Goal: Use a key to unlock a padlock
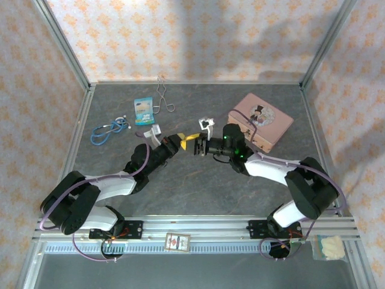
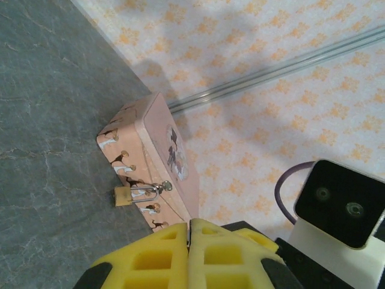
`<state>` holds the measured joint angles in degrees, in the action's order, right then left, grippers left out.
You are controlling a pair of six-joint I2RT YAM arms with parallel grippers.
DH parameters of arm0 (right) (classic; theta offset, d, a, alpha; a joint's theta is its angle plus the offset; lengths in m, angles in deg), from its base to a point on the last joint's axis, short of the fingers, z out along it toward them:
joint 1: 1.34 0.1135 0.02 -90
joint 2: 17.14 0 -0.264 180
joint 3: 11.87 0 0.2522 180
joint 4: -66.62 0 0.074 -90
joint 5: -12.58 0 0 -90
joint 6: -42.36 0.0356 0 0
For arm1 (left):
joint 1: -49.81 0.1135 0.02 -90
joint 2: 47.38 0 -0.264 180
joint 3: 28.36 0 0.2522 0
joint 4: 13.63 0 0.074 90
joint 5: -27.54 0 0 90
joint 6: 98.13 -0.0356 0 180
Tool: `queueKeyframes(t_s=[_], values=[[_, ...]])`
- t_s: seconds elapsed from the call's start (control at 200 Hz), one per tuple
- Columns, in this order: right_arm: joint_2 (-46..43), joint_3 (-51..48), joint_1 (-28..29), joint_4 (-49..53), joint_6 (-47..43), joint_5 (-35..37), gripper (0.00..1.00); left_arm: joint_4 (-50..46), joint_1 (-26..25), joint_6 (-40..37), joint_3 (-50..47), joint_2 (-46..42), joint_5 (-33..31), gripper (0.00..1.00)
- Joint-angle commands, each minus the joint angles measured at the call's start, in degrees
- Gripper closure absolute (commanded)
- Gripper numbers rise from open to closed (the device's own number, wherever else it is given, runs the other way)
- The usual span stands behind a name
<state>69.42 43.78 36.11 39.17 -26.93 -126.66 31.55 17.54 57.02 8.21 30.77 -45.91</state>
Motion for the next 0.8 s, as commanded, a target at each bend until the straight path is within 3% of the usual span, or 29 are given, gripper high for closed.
queueKeyframes(t_s=[0.0, 0.335, 0.796], values=[[1.83, 1.54, -0.31, 0.42, -1.59, -0.38, 0.55, 6.1, -0.42, 2.0, 0.7, -0.13, 2.29, 1.0], [3.49, 0.65, -1.14, -4.43, 4.82, -2.99, 0.62, 11.17, -0.67, 1.3, -2.28, -1.5, 0.3, 1.0], [1.43, -1.81, -1.91, -7.92, 9.76, -2.48, 0.61, 9.93, -1.2, -1.07, -3.03, -3.61, -1.72, 1.0]])
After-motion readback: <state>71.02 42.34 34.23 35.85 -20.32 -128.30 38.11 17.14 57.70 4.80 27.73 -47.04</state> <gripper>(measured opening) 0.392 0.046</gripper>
